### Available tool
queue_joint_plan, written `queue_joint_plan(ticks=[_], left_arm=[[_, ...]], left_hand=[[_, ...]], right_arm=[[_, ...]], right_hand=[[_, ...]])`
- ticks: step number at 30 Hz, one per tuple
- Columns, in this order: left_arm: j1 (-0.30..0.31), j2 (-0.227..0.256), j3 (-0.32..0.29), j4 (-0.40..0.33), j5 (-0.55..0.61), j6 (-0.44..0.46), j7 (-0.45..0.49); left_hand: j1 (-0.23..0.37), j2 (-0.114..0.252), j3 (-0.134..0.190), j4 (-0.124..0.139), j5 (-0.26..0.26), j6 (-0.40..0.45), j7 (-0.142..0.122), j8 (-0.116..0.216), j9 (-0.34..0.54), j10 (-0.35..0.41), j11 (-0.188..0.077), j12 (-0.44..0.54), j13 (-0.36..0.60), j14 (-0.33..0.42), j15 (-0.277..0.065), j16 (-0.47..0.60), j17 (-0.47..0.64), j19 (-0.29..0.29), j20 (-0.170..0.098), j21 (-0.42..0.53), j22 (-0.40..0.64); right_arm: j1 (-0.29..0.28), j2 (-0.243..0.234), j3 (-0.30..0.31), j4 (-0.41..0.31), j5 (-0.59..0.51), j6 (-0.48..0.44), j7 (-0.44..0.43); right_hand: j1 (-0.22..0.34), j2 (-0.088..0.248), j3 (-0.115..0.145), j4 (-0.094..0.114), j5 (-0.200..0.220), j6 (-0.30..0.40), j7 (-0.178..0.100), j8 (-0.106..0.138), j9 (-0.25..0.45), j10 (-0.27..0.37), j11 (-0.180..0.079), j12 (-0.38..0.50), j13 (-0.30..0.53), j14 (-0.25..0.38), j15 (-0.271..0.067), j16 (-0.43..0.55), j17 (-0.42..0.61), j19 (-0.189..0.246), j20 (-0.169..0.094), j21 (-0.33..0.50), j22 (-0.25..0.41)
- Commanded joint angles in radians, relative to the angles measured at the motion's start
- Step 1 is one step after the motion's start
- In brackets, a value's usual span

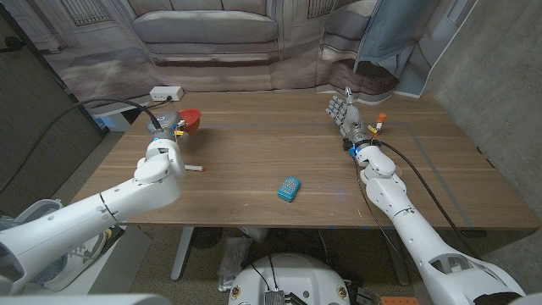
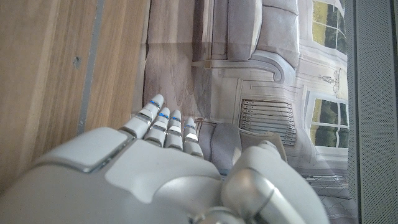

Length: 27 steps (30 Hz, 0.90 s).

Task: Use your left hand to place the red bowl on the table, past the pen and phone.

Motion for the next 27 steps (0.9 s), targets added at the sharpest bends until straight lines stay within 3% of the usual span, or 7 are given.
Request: queue_joint_plan(ticks=[1, 10, 27], left_arm=[[-0.026, -0.021, 0.008, 0.06, -0.035, -0.037, 0.037], [-0.044, -0.047, 0.007, 0.132, -0.046, -0.096, 0.069], [-0.112, -0.059, 0.046, 0.199, -0.045, -0.069, 0.019]], left_hand=[[0.001, 0.008, 0.066, 0.057, 0.009, 0.088, 0.084, 0.001, 0.004, 0.007, 0.006, 0.002, 0.012, 0.006, -0.003, 0.006, 0.002, -0.006, -0.126, -0.003, 0.006], [-0.003, 0.005, 0.068, 0.057, 0.008, 0.09, 0.083, 0.0, 0.004, 0.009, -0.002, 0.002, 0.015, -0.004, -0.001, 0.001, 0.001, -0.009, -0.13, -0.004, 0.006], [-0.003, 0.005, 0.075, 0.057, 0.008, 0.091, 0.086, -0.003, 0.003, 0.009, 0.004, 0.001, 0.02, -0.004, -0.003, 0.002, 0.003, -0.012, -0.131, -0.005, 0.006]], right_arm=[[0.005, 0.002, 0.006, 0.012, 0.002, -0.003, 0.005], [0.006, 0.001, 0.012, 0.012, 0.003, -0.005, 0.005], [-0.013, -0.01, 0.024, -0.012, 0.004, -0.015, -0.015]], right_hand=[[-0.003, 0.01, -0.005, 0.001, -0.002, 0.008, 0.001, 0.002, 0.003, 0.006, 0.002, -0.005, 0.003, 0.007, 0.004, -0.006, 0.006, 0.013, -0.003, 0.0, 0.004], [-0.003, 0.011, -0.006, 0.001, -0.002, 0.008, 0.002, 0.002, 0.003, 0.007, 0.001, -0.005, 0.003, 0.008, 0.002, -0.006, 0.006, 0.013, -0.003, 0.0, 0.004], [-0.003, 0.011, -0.008, 0.001, -0.002, 0.009, 0.002, 0.002, 0.003, 0.006, 0.003, -0.005, 0.003, 0.008, 0.006, -0.006, 0.006, 0.013, -0.003, -0.001, 0.004]])
